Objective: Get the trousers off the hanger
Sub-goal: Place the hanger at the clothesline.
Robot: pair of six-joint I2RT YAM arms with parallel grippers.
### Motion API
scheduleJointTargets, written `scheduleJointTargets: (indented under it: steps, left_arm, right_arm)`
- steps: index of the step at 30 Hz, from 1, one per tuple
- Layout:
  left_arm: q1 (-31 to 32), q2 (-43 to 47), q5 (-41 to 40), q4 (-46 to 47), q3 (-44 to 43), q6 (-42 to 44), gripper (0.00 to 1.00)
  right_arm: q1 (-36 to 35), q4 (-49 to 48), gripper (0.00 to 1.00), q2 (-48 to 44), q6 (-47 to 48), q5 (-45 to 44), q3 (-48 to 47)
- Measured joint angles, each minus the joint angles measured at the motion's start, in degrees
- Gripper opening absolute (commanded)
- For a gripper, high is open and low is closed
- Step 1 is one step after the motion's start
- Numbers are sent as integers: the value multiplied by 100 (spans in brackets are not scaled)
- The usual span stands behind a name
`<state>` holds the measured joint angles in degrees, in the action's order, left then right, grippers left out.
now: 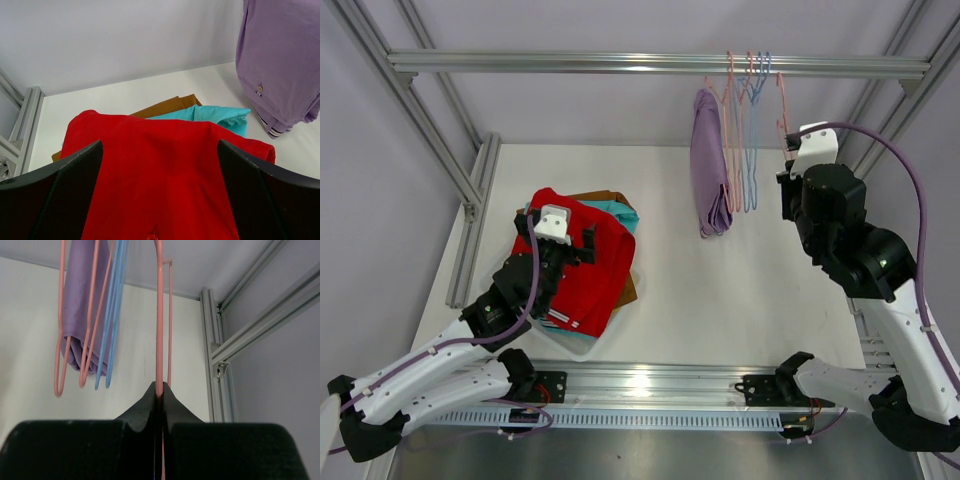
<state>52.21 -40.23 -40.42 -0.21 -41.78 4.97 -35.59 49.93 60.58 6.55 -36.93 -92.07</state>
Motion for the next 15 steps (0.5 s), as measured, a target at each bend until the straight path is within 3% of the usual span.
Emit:
scheduleJointTargets:
  steps: [15]
  left_arm:
    - [0,37,15,-15,-7,-2,100]
  right_arm:
    - [1419,-1158,0,387,-164,1051,216]
